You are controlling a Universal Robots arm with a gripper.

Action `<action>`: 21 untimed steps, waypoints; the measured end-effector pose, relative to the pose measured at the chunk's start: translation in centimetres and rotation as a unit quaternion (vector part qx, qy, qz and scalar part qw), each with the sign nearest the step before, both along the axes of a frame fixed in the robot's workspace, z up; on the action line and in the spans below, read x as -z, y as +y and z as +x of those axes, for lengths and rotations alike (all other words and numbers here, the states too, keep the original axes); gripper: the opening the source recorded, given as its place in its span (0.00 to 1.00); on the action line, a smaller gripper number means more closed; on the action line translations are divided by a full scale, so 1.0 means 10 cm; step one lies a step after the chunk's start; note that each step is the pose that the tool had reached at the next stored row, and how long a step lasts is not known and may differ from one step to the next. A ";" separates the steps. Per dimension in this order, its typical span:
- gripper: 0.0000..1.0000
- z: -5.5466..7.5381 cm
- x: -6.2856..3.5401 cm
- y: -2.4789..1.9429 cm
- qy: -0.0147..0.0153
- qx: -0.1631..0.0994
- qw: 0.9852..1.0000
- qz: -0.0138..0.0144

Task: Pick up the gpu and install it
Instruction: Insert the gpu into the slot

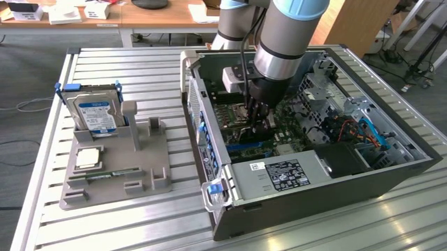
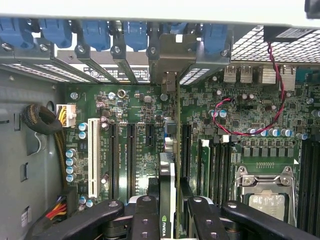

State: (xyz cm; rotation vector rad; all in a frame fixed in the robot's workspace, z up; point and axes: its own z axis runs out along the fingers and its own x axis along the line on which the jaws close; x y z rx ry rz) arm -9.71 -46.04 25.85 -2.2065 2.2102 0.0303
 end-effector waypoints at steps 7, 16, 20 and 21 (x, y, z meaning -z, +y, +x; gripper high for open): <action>0.27 0.00 0.002 -0.001 0.000 0.003 1.000 0.000; 0.27 0.00 0.001 -0.002 0.000 0.004 1.000 0.000; 0.27 0.00 0.002 -0.002 0.000 0.005 1.000 0.000; 0.27 0.00 0.002 -0.002 0.000 0.005 1.000 0.000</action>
